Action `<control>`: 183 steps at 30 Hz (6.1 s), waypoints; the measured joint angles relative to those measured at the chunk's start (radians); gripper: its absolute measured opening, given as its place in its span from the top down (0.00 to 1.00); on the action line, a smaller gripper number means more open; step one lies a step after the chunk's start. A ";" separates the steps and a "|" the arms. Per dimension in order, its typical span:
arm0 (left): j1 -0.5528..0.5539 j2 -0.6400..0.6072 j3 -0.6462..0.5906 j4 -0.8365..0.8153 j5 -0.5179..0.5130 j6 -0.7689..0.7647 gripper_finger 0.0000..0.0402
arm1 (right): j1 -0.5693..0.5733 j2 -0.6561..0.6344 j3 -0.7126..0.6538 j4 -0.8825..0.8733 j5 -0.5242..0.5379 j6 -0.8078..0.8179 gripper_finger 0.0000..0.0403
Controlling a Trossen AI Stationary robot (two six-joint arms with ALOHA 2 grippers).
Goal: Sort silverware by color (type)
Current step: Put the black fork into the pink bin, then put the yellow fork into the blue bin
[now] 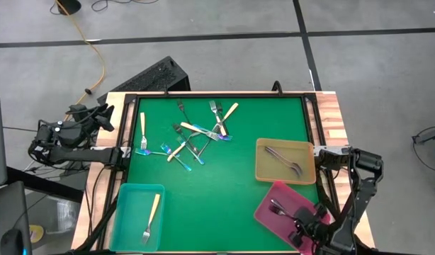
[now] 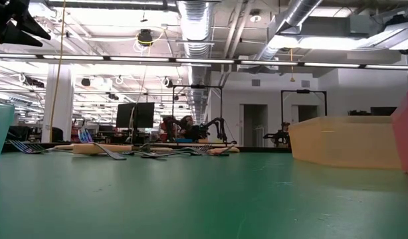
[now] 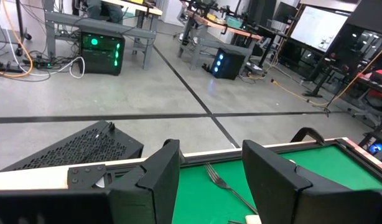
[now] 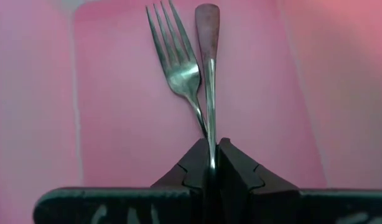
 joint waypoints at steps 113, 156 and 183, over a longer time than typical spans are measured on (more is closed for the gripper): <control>0.000 -0.001 0.001 0.000 -0.007 0.000 0.61 | -1.449 0.250 0.394 1.041 -0.293 -2.113 0.60; 0.000 -0.001 0.000 -0.001 -0.003 0.000 0.61 | -1.448 0.388 0.447 0.697 -0.222 -1.922 0.60; 0.000 -0.001 0.000 -0.001 0.002 0.000 0.61 | -1.423 0.384 0.448 0.747 -0.173 -1.921 0.94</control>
